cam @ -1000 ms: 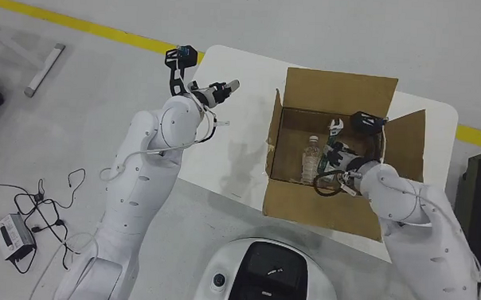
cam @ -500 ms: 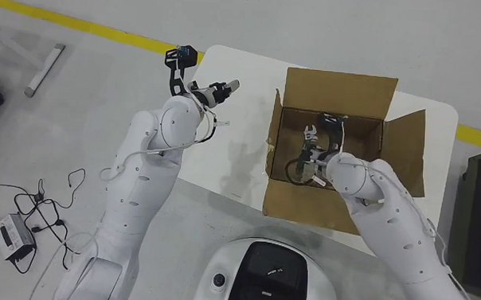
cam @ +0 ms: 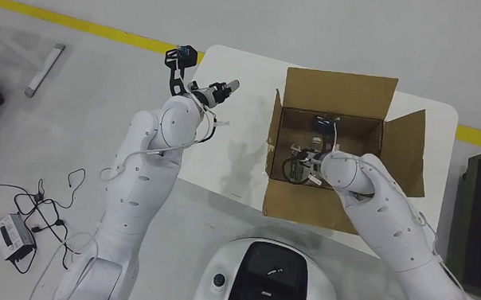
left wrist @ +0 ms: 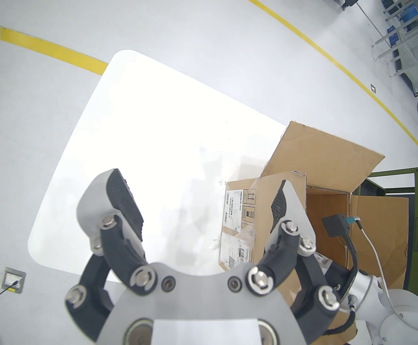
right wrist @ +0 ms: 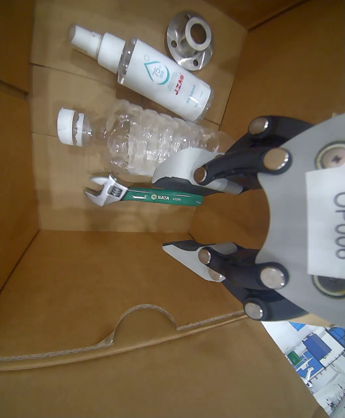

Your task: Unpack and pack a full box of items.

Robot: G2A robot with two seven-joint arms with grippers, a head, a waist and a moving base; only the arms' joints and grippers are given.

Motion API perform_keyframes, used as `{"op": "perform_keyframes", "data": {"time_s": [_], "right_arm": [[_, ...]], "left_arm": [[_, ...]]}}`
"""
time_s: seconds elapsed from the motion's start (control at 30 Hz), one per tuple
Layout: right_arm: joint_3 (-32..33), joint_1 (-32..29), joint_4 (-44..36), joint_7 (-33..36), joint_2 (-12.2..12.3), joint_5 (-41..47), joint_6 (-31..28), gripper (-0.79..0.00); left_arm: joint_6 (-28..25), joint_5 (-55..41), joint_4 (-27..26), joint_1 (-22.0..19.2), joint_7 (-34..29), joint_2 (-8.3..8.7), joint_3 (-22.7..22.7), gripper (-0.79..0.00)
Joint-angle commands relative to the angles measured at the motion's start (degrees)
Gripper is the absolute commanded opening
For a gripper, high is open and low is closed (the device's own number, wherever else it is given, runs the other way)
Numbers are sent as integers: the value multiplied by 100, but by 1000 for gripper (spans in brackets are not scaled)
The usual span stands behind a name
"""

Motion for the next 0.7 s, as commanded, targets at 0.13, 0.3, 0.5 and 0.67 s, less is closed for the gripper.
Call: {"op": "perform_keyframes", "data": {"time_s": [0.13,0.3,0.5,0.67], "right_arm": [[721,-389,-793,25,153,151,-253,-468],[2108,-1237,-2186,393,424,507,-968,-785],[4037,-2281,-3354,715,614,1519,-1387,-785],[5494,-2882,-3540,911,679,2704,-1862,-785]], "left_arm": [[0,0,0,0,0,0,0,0],[0,0,0,0,0,0,0,0],[0,0,0,0,0,0,0,0],[0,0,0,0,0,0,0,0]]}}
